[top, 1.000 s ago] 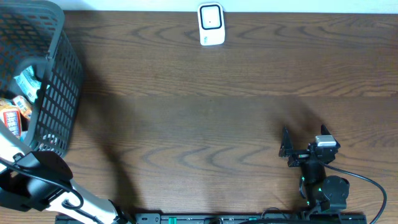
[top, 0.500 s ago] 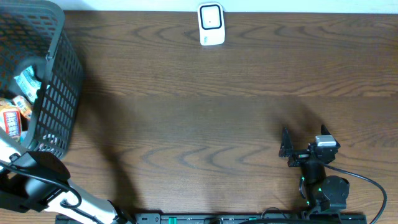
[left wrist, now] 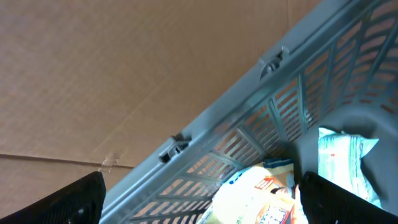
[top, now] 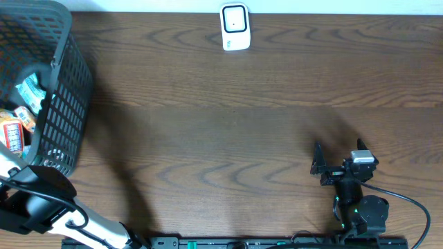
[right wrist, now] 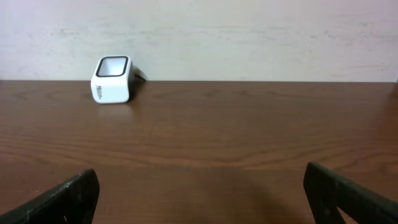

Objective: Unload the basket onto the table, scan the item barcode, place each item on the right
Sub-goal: 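Lower the left gripper into the basket toward the snack bags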

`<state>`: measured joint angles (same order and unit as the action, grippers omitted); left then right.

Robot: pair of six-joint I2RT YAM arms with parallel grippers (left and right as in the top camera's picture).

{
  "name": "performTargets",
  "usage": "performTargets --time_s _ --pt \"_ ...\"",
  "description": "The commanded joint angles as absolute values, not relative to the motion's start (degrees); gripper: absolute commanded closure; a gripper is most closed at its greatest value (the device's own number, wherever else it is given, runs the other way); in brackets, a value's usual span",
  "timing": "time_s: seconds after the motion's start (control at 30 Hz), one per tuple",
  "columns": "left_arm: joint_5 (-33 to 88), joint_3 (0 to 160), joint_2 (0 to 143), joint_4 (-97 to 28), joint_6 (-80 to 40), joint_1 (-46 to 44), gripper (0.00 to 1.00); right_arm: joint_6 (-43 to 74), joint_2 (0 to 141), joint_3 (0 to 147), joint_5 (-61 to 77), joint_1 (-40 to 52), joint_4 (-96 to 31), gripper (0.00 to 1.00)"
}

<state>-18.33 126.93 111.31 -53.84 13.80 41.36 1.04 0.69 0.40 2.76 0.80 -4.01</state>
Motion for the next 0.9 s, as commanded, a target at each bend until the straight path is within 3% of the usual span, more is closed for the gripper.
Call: performTargets --time_s 0.0,0.87 --pt "-18.5 126.8 113.1 -54.8 13.9 42.1 0.02 1.7 0.3 0.4 2.5 0.4 -4.3 0.01" --pt "-13.4 120.5 113.2 -55.6 12.4 42.1 0.02 1.7 0.3 0.4 2.5 0.4 -4.3 0.01"
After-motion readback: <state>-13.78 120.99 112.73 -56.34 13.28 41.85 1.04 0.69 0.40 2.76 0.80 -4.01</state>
